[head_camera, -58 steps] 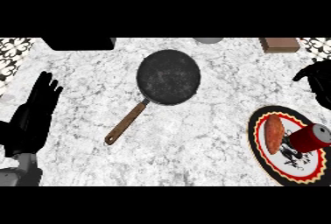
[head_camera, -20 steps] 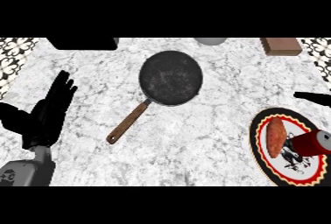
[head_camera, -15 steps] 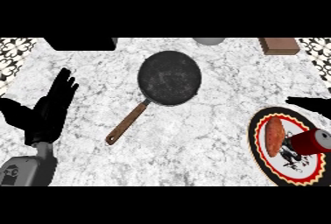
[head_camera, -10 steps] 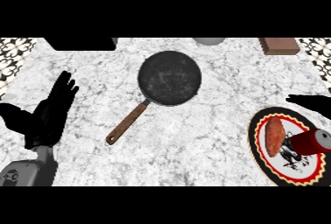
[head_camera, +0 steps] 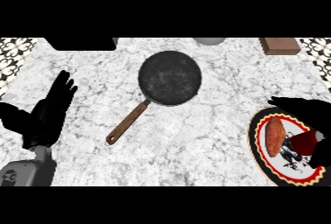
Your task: Pick the sweet potato from the plate and place it in the pan
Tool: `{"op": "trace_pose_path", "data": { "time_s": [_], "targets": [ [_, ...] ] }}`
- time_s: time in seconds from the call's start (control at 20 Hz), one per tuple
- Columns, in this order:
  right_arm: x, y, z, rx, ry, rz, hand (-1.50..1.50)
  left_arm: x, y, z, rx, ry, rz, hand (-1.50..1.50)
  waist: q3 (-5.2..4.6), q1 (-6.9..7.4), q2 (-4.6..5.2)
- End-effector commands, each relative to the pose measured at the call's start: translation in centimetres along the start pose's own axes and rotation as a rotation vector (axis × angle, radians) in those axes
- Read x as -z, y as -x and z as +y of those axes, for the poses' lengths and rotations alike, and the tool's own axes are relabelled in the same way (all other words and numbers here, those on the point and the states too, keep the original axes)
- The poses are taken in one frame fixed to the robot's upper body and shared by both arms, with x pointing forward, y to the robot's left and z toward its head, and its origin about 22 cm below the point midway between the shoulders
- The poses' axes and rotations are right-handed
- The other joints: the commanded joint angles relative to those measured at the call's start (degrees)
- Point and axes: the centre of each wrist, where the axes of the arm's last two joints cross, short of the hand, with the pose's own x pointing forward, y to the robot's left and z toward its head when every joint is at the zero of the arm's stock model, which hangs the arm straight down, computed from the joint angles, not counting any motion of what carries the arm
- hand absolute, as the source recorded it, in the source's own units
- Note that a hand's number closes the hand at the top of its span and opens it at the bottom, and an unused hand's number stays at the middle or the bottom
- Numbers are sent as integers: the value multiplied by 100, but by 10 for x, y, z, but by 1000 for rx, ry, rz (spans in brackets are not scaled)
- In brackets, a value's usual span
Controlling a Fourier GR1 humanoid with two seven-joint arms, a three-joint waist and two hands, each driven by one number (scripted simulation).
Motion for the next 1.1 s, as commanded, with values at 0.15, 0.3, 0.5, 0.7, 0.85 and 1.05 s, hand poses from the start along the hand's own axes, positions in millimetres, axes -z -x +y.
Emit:
{"op": "trace_pose_path", "data": {
  "time_s": [0.15, 0.3, 0.5, 0.7, 0.85, 1.05],
  "targets": [
    [5, -3, 4, 1, -14, 80, -150, 1, -3, 7, -13, 6, 4, 0, 1, -2, -1],
    [14, -8, 3, -22, -30, 104, -150, 4, -2, 16, -9, -8, -16, 0, 0, 1, 1],
    [43, 2, 3, 24, -32, 64, -150, 11, 7, 10, 0, 2, -15, 0, 1, 20, 10],
    [44, 23, 26, -19, -69, 88, -150, 11, -10, 0, -6, -14, -13, 0, 3, 16, 7],
    [59, 5, 33, -17, -90, 80, -150, 9, 1, 3, -6, -1, -15, 0, 2, 11, 7],
    [75, 7, 51, 23, -57, 54, -150, -6, -17, -16, -1, -8, -6, 0, 4, 31, 2]
  ]
}}
